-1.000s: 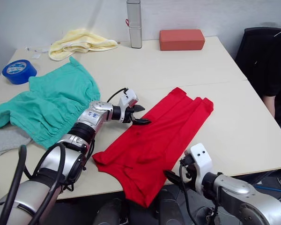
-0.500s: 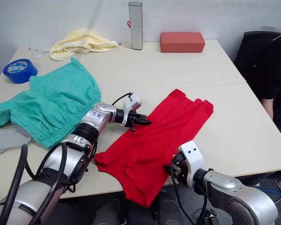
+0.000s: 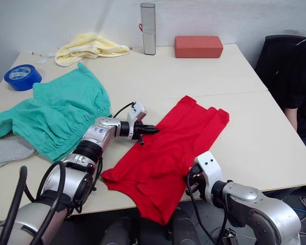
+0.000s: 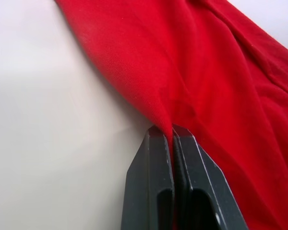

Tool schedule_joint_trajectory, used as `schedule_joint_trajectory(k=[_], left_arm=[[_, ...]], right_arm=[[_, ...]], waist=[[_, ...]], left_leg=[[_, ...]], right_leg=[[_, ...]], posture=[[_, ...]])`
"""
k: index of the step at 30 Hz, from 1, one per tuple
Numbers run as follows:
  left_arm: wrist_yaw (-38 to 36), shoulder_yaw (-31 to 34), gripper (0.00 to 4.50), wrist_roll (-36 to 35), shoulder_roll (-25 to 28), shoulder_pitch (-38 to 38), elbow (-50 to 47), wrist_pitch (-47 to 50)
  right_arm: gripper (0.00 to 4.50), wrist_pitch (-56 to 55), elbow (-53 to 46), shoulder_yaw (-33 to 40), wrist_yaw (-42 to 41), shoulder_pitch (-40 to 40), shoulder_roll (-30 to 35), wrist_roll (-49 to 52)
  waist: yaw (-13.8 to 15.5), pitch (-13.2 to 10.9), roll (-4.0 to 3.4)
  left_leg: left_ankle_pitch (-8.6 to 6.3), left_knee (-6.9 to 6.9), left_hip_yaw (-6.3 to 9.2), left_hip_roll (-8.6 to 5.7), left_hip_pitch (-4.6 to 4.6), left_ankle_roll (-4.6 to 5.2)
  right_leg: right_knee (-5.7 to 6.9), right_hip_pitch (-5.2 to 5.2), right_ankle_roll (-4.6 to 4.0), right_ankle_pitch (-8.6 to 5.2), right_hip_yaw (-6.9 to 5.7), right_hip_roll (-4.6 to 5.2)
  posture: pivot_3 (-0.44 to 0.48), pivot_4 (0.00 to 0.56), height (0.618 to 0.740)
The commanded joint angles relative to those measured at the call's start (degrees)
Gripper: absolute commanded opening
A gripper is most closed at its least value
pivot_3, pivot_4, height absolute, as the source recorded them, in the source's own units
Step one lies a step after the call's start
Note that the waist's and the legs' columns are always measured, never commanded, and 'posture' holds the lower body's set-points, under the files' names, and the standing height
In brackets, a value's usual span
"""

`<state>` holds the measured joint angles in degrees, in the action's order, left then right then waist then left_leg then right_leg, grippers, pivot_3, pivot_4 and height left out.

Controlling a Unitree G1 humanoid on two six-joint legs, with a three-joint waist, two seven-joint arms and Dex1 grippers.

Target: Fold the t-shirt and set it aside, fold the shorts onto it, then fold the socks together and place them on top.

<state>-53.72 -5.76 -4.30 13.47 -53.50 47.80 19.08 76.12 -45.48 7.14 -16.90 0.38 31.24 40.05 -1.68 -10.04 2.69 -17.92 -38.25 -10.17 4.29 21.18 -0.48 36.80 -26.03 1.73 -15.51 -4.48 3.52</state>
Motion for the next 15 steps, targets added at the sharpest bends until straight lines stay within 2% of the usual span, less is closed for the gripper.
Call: schedule_joint_trajectory(k=[1,10,15], left_arm=[[2.5,1.3,0.00,-0.8,1.2,2.8,-6.3,3.9],[13.1,6.3,0.00,-5.7,0.0,13.5,-29.4,17.7],[18.0,5.5,0.00,-7.6,-1.7,20.6,-43.9,25.2]], right_arm=[[0.03,-2.5,2.2,1.0,-2.0,-1.6,3.4,-1.4],[0.03,-8.9,11.6,-1.9,-9.4,-8.6,12.4,-4.7],[0.03,-13.0,17.2,-4.1,-14.6,-11.5,16.5,-6.7]], waist=[[0.0,0.0,0.00],[0.1,0.0,-0.01],[0.2,0.0,-0.03]], left_leg=[[0.00,0.00,0.01,0.00,-0.01,0.00],[0.12,0.02,0.03,0.06,0.01,-0.21],[0.19,0.02,0.03,0.18,0.02,-0.33]], right_leg=[[0.00,0.01,0.00,0.00,-0.01,0.00],[-0.01,0.01,0.00,0.00,0.01,0.05],[-0.03,0.02,0.01,0.00,0.00,0.07]], posture=[[0.000,0.150,0.740],[0.000,0.150,0.740],[0.000,0.150,0.740]])
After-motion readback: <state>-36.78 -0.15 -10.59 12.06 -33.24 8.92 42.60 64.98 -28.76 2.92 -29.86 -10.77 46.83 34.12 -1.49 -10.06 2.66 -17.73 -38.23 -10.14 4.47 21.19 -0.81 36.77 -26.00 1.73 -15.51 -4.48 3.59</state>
